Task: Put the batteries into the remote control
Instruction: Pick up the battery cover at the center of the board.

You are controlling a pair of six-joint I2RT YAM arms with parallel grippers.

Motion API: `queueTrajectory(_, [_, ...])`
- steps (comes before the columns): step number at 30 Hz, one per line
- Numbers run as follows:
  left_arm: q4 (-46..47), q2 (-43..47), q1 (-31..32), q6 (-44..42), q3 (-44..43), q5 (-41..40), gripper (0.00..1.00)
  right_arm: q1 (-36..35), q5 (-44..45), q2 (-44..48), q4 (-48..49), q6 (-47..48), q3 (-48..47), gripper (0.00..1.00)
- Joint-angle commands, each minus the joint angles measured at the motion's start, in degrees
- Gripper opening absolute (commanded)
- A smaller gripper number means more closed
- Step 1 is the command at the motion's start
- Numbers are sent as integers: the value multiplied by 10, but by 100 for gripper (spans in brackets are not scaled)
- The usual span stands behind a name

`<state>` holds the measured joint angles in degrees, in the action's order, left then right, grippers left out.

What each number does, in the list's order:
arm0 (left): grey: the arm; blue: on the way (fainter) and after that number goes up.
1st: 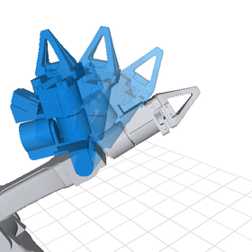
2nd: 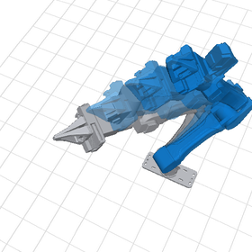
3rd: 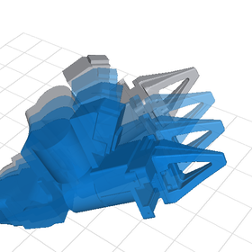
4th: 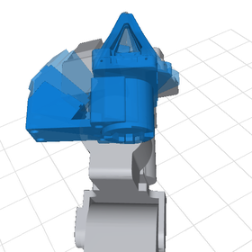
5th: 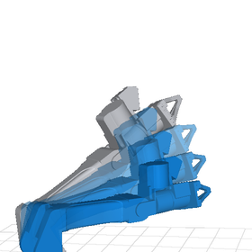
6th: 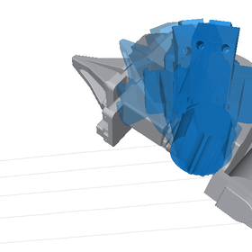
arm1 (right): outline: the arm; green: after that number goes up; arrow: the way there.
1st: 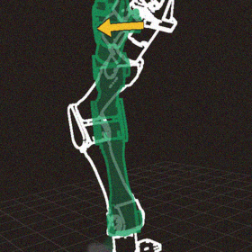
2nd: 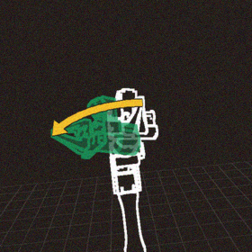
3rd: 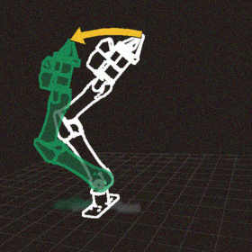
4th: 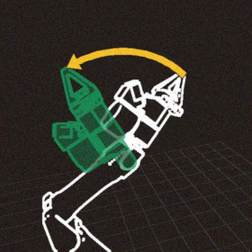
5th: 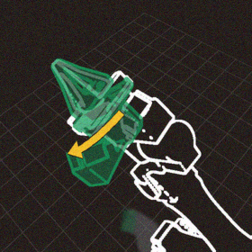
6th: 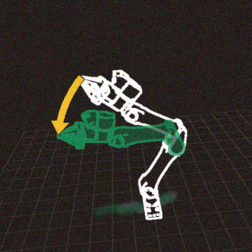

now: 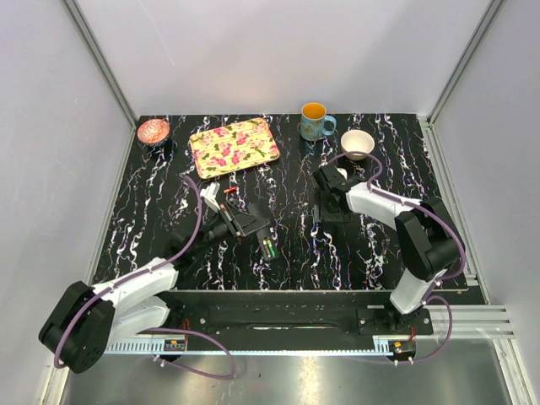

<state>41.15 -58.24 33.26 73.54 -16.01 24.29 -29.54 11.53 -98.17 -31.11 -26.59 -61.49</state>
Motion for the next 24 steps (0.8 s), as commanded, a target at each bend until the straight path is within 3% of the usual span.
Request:
queueTrajectory(1, [67, -5, -6, 5, 5, 16, 0, 5, -32, -9, 18, 22, -17, 68])
queueTrajectory(12, [93, -30, -5, 14, 5, 22, 0, 15, -40, -37, 30, 26, 3, 65])
queueTrajectory(17, [92, -33, -6, 14, 1, 22, 0, 20, -48, -36, 33, 27, 10, 45])
queueTrajectory(22, [90, -38, -6, 13, -3, 21, 0, 20, -44, -26, 25, 28, 18, 35])
queueTrajectory(24, [90, -43, -5, 13, -7, 19, 0, 21, -46, -19, 22, 28, 21, 24])
